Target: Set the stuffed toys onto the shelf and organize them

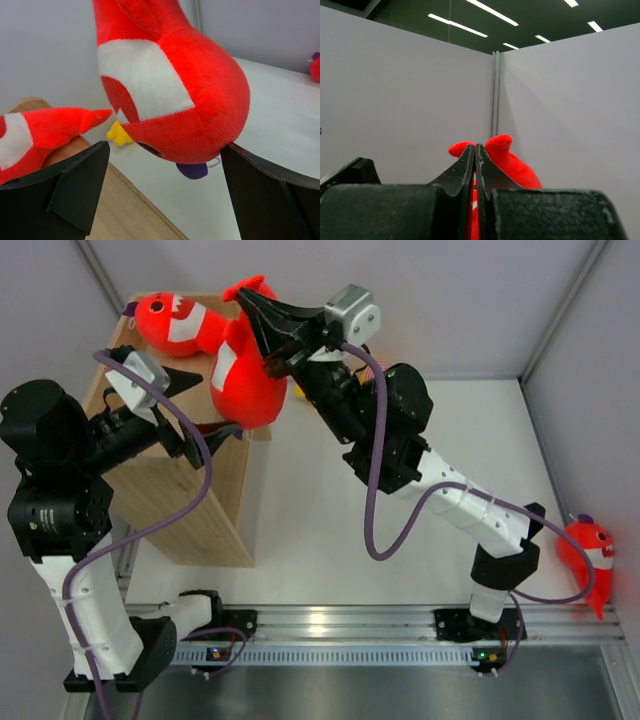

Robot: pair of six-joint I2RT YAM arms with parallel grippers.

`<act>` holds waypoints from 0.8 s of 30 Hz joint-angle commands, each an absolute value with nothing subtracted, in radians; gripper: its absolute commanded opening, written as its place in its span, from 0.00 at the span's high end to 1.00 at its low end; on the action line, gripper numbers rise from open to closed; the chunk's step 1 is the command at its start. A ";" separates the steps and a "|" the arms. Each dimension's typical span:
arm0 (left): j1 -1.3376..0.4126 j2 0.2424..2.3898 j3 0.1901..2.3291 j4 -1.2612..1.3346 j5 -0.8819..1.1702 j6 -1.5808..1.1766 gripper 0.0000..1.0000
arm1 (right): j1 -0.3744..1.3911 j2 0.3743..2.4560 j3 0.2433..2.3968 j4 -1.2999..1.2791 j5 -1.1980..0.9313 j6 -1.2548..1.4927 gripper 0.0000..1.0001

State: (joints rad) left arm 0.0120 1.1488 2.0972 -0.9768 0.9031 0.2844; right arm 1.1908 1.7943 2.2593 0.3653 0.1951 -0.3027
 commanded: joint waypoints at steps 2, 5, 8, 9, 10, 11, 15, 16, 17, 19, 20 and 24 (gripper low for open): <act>0.009 1.164 2.102 -0.833 0.747 0.195 0.07 | 1.239 1.805 2.273 0.430 0.184 -0.255 1.00; 0.011 1.177 2.095 -0.805 0.660 0.183 0.46 | 1.239 1.801 2.266 0.414 0.150 -0.224 1.00; 0.009 1.189 2.089 -0.790 0.638 0.184 1.00 | 1.239 1.776 2.230 0.429 0.135 -0.221 1.00; 0.011 1.189 2.086 -0.778 0.588 0.184 1.00 | 1.239 1.767 2.224 0.428 0.109 -0.221 1.00; 0.011 1.187 2.083 -0.775 0.557 0.196 1.00 | 1.235 1.764 2.218 0.422 0.091 -0.218 1.00; 0.011 1.187 2.086 -0.772 0.520 0.215 1.00 | 1.229 1.760 2.211 0.416 0.063 -0.195 1.00; 0.011 1.174 2.098 -0.752 0.193 0.384 1.00 | 1.154 1.711 2.019 0.572 -0.267 -0.101 1.00; 0.009 1.170 2.098 -0.750 0.145 0.414 1.00 | 1.123 1.712 2.011 0.583 -0.311 -0.083 1.00; 0.011 1.166 2.098 -0.749 0.109 0.438 1.00 | 1.109 1.716 2.013 0.583 -0.343 -0.043 1.00; 0.009 1.152 2.098 -0.752 0.040 0.489 1.00 | 1.074 1.753 2.040 0.581 -0.443 -0.008 1.00; 0.011 1.141 2.098 -0.750 0.026 0.494 1.00 | 1.062 1.769 2.052 0.580 -0.469 0.047 1.00; 0.011 1.105 2.100 -0.778 -0.055 0.517 1.00 | 1.013 1.847 2.098 0.574 -0.561 0.136 1.00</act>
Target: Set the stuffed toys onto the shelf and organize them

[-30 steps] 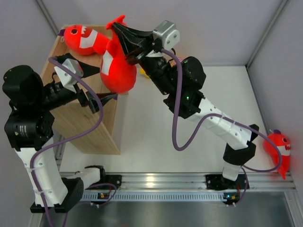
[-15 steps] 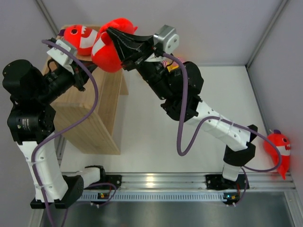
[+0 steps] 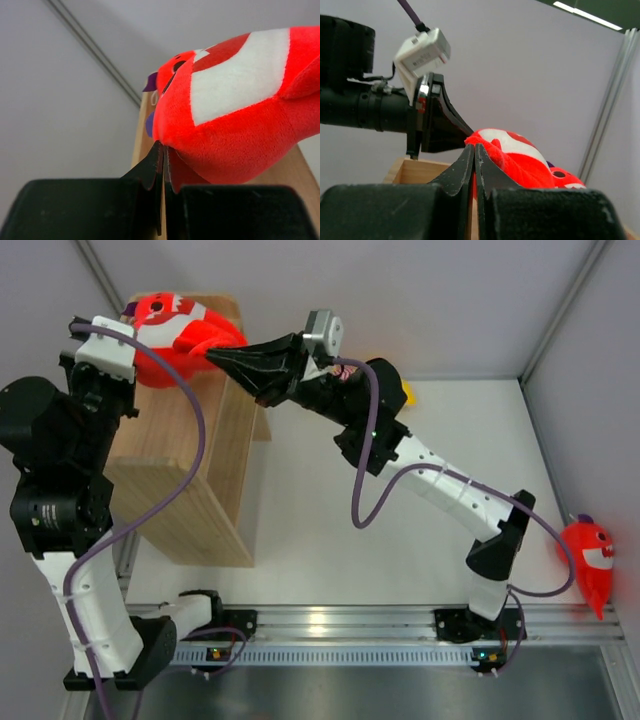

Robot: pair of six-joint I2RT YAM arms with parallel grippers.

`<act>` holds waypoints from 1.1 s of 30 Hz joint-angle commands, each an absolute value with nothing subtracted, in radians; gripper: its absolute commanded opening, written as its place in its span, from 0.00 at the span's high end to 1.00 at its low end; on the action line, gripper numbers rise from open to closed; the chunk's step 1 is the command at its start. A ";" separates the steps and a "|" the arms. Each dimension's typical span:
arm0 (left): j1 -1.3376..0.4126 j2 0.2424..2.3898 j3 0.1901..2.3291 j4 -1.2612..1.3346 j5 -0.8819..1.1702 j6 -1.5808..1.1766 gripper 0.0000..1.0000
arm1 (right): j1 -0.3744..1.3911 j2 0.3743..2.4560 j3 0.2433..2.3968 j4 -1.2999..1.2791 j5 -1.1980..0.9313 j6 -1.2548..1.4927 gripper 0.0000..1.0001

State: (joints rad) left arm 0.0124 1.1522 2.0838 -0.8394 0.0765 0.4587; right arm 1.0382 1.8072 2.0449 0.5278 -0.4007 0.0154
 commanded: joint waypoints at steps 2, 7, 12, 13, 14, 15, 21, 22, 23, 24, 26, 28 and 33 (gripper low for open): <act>0.009 1.066 2.040 -0.795 -0.078 0.550 1.00 | 0.982 1.865 2.091 0.565 -0.578 0.146 1.00; 0.008 0.993 1.776 -0.793 -0.143 0.644 1.00 | 0.945 1.904 2.060 0.483 -0.637 0.109 1.00; 0.009 0.985 1.657 -0.744 -0.169 0.687 1.00 | 0.917 1.914 1.991 0.479 -0.601 0.097 1.00; 0.009 0.992 1.654 -0.724 -0.179 0.692 1.00 | 0.898 1.917 1.977 0.480 -0.595 0.103 1.00; 0.009 0.999 1.654 -0.715 -0.181 0.701 1.00 | 0.888 1.919 1.973 0.479 -0.595 0.103 1.00; 0.008 1.008 1.651 -0.709 -0.181 0.706 1.00 | 0.881 1.921 1.962 0.479 -0.600 0.101 1.00; 0.009 1.042 1.631 -0.660 -0.163 0.707 1.00 | 0.847 1.948 1.945 0.448 -0.591 0.046 1.00; 0.009 1.043 1.629 -0.652 -0.160 0.707 1.00 | 0.848 1.947 1.941 0.448 -0.591 0.038 1.00; 0.008 1.048 1.625 -0.634 -0.161 0.710 1.00 | 0.848 1.944 1.936 0.448 -0.594 0.022 1.00; 0.009 1.057 1.617 -0.623 -0.163 0.715 1.00 | 0.848 1.944 1.930 0.445 -0.594 0.015 1.00; 0.009 1.071 1.611 -0.594 -0.173 0.732 1.00 | 0.853 1.937 1.928 0.436 -0.583 0.009 0.95; 0.009 1.089 1.603 -0.554 -0.187 0.736 1.00 | 0.856 1.931 1.925 0.414 -0.584 -0.032 0.75; 0.008 1.098 1.606 -0.526 -0.179 0.724 1.00 | 0.854 1.824 1.858 0.371 -0.554 -0.014 0.29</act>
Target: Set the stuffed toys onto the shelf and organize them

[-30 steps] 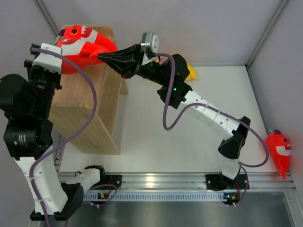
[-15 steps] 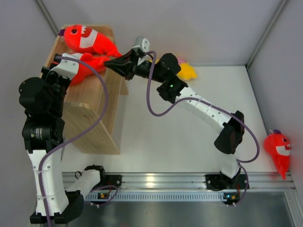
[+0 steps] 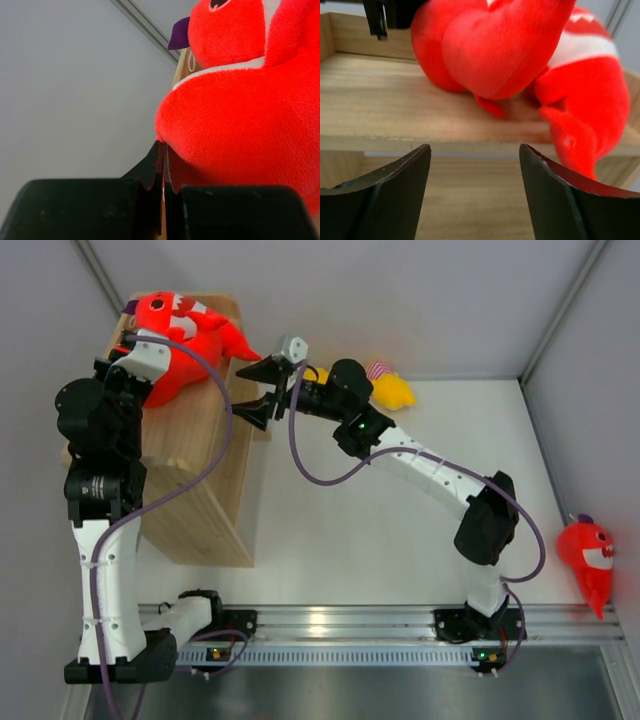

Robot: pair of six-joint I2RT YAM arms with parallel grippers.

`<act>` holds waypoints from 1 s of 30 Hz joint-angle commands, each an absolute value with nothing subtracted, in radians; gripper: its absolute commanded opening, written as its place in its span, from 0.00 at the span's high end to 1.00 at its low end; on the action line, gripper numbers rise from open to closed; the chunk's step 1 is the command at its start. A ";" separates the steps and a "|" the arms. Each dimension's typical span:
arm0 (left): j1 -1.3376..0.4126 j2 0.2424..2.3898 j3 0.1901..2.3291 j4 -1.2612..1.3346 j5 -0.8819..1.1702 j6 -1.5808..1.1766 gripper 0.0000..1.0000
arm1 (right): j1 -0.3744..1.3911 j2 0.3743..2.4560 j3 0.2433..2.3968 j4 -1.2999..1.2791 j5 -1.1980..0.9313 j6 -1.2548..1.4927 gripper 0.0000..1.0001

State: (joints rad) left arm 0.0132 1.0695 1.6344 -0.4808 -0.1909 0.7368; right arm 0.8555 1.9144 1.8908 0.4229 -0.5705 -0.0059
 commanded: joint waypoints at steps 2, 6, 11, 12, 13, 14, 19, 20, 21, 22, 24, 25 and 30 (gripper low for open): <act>0.009 1.100 1.602 -0.520 -0.176 0.732 1.00 | 0.853 1.769 1.838 0.357 -0.526 -0.008 0.23; 0.009 1.100 1.600 -0.523 -0.131 0.747 1.00 | 0.839 1.723 1.830 0.341 -0.514 0.093 0.19; 0.009 1.071 1.608 -0.584 -0.080 0.768 1.00 | 0.792 1.775 2.017 0.258 -0.525 0.261 0.15; 0.009 1.065 1.608 -0.600 -0.074 0.776 1.00 | 0.782 1.784 2.049 0.247 -0.522 0.282 0.15; 0.009 1.054 1.605 -0.636 -0.054 0.790 1.00 | 0.779 1.801 2.078 0.223 -0.509 0.282 0.15; 0.009 1.034 1.597 -0.652 -0.045 0.798 0.83 | 0.779 1.807 2.115 0.222 -0.505 0.285 0.14; 0.009 0.985 1.583 -0.710 -0.018 0.767 0.32 | 0.781 1.851 2.167 0.255 -0.495 0.365 0.13; 0.009 0.974 1.588 -0.728 -0.008 0.759 0.30 | 0.782 1.862 2.199 0.244 -0.497 0.376 0.13; 0.009 0.970 1.592 -0.738 -0.005 0.752 0.28 | 0.790 1.873 2.218 0.235 -0.499 0.386 0.13; 0.008 0.965 1.598 -0.752 -0.005 0.736 0.27 | 0.796 1.896 2.235 0.220 -0.499 0.387 0.13; 0.009 0.951 1.614 -0.778 0.034 0.724 0.25 | 0.822 1.919 2.289 0.160 -0.500 0.362 0.13; 0.009 0.948 1.621 -0.788 0.037 0.713 0.25 | 0.831 1.934 2.301 0.146 -0.492 0.356 0.13; 0.009 0.922 1.635 -0.821 0.026 0.693 0.23 | 0.839 1.959 2.329 0.058 -0.426 0.356 0.12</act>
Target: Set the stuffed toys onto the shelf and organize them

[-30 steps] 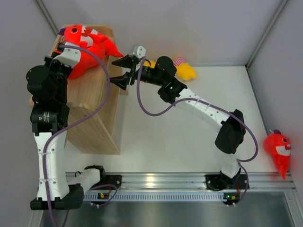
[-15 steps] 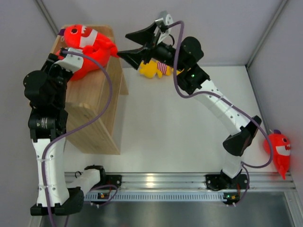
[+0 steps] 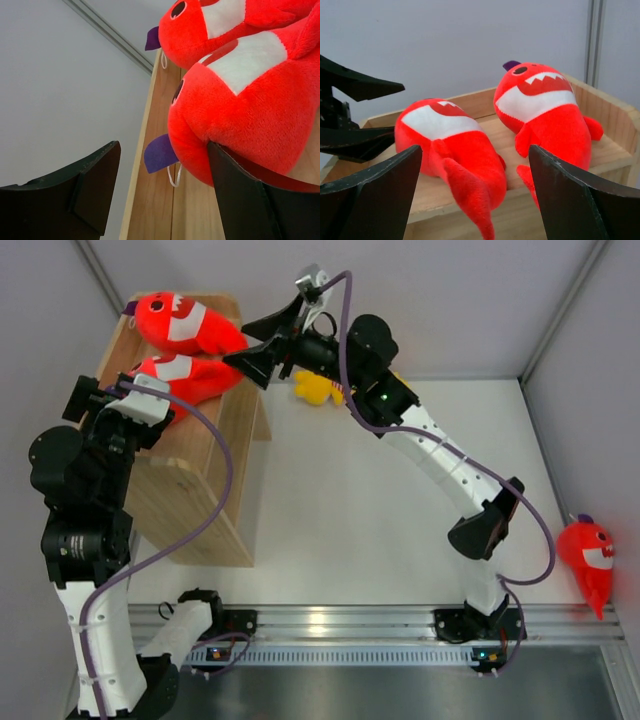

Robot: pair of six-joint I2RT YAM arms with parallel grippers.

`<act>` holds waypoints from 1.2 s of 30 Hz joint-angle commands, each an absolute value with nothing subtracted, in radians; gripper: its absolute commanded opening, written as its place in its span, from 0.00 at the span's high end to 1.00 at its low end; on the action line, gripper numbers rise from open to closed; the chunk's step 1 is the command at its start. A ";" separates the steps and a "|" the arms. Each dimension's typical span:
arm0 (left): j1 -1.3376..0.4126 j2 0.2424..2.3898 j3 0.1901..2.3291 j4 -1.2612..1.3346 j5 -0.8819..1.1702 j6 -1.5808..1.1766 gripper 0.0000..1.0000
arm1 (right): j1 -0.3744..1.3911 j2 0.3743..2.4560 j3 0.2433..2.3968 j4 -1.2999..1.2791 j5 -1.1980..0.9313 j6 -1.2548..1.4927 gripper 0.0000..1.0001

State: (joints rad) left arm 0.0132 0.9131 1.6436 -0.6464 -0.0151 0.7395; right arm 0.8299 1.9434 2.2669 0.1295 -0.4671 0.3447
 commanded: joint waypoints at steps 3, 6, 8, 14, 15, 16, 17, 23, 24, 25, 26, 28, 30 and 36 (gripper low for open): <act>0.009 0.916 1.626 -0.819 0.017 0.686 0.22 | 0.839 1.976 2.353 0.012 -0.448 0.385 0.12; 0.009 0.908 1.623 -0.821 0.015 0.677 0.22 | 0.839 1.985 2.344 -0.039 -0.459 0.393 0.13; 0.008 0.907 1.624 -0.819 0.011 0.672 0.22 | 0.842 1.968 2.320 -0.034 -0.495 0.405 0.13; 0.009 0.907 1.618 -0.818 -0.023 0.673 0.23 | 0.870 1.872 2.180 -0.009 -0.471 0.345 0.14; 0.009 0.907 1.617 -0.818 -0.023 0.672 0.23 | 0.871 1.868 2.172 -0.009 -0.462 0.344 0.16; 0.009 0.907 1.615 -0.818 -0.020 0.670 0.23 | 0.876 1.865 2.169 -0.009 -0.457 0.342 0.16; 0.009 0.905 1.614 -0.818 -0.020 0.670 0.23 | 0.877 1.862 2.163 -0.009 -0.456 0.341 0.17; 0.009 0.904 1.618 -0.819 -0.017 0.660 0.23 | 0.882 1.862 2.140 0.029 -0.446 0.357 0.17; 0.009 0.904 1.620 -0.819 -0.020 0.657 0.23 | 0.882 1.864 2.141 0.050 -0.442 0.363 0.18; 0.009 0.904 1.621 -0.819 -0.020 0.652 0.23 | 0.888 1.865 2.144 0.063 -0.436 0.373 0.18; 0.008 0.902 1.624 -0.819 -0.023 0.643 0.23 | 0.893 1.876 2.149 0.074 -0.430 0.379 0.19; 0.008 0.899 1.632 -0.819 -0.026 0.621 0.23 | 0.908 1.899 2.183 0.094 -0.411 0.399 0.22; 0.009 0.893 1.644 -0.824 -0.032 0.608 0.22 | 0.916 1.943 2.239 0.097 -0.405 0.413 0.22; 0.009 0.868 1.652 -0.885 -0.023 0.612 0.15 | 0.923 2.023 2.315 0.127 -0.367 0.462 0.22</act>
